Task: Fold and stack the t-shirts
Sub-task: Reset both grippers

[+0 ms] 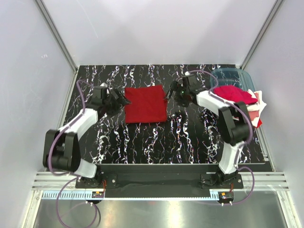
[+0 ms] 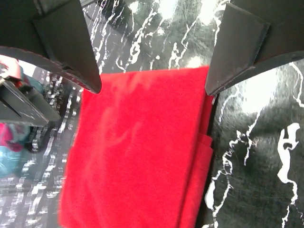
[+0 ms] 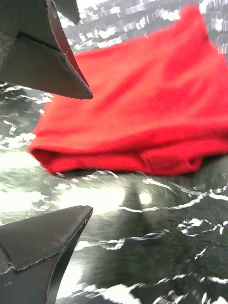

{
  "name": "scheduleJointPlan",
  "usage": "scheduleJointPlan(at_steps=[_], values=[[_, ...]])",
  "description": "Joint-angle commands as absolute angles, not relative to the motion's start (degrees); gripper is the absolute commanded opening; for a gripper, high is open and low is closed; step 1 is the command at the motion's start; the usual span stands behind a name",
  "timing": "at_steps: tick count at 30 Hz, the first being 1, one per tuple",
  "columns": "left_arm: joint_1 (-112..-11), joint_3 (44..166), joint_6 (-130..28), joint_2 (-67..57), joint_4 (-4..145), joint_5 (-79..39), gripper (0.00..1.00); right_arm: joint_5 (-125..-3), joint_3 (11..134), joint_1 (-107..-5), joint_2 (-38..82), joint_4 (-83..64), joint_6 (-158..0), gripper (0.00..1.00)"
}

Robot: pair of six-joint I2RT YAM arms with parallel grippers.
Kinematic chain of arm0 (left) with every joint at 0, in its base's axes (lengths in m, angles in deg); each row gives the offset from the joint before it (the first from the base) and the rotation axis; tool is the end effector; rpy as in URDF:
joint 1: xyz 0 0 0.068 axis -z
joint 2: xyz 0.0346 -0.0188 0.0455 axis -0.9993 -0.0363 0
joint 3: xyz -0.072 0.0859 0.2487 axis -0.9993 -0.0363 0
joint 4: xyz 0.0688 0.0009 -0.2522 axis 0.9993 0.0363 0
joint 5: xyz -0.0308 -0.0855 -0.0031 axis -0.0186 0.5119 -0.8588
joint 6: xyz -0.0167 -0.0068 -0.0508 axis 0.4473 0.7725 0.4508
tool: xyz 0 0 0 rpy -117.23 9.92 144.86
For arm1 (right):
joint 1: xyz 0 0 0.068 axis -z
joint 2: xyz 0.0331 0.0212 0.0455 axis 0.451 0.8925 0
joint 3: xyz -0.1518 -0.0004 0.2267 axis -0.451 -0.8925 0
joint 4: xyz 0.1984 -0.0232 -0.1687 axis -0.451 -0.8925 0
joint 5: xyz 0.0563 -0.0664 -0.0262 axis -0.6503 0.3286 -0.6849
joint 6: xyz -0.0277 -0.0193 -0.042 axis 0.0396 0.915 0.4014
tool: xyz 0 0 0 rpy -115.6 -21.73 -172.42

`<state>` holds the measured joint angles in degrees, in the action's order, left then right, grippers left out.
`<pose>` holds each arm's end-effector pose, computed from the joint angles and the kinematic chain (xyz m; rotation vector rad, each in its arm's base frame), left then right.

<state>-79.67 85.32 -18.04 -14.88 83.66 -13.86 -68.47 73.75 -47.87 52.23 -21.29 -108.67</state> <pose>0.3101 -0.0540 0.2183 -0.6422 2.3486 -0.7388 0.3964 0.1605 0.1922 0.2296 2.4732 0.7024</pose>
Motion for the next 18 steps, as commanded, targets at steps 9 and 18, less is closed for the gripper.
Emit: scheduleJointPlan(at_steps=[9, 18], values=[[-77.73, 67.27, -21.03, 16.59, 81.03, -15.53, 0.99, -55.53, 49.54, -55.9, 12.93, -22.51, -103.71, 1.0], [-77.46, 58.04, -28.43, 36.13, 75.41, -23.17, 0.99, -45.24, 24.97, -55.72, -4.49, 2.19, -109.17, 1.0]])
